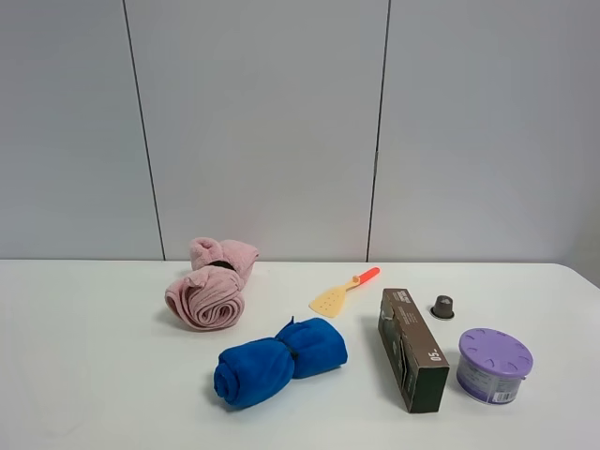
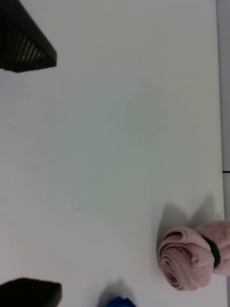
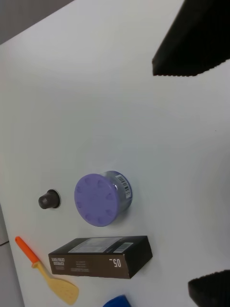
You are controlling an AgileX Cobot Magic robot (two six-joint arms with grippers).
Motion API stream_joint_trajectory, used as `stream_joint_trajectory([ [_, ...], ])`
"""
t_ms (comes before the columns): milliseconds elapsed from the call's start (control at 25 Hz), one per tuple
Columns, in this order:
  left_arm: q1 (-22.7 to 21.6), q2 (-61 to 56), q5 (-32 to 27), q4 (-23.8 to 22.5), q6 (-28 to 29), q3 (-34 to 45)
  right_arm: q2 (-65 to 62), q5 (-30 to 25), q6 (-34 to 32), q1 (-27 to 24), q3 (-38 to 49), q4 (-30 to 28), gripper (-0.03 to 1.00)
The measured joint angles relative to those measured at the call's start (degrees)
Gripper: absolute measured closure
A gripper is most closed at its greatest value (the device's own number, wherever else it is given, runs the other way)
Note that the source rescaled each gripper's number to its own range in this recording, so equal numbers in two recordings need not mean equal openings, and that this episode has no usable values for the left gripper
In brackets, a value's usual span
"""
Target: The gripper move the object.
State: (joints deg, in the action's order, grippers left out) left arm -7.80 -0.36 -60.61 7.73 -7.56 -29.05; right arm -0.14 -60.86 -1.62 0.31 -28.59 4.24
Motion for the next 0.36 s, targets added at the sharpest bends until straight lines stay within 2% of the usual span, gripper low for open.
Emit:
stream_joint_trajectory([
  [360, 0.0, 0.0, 0.0, 0.0, 0.0, 0.0, 0.0, 0.0, 0.0, 2.36, 0.0, 0.18, 0.25],
])
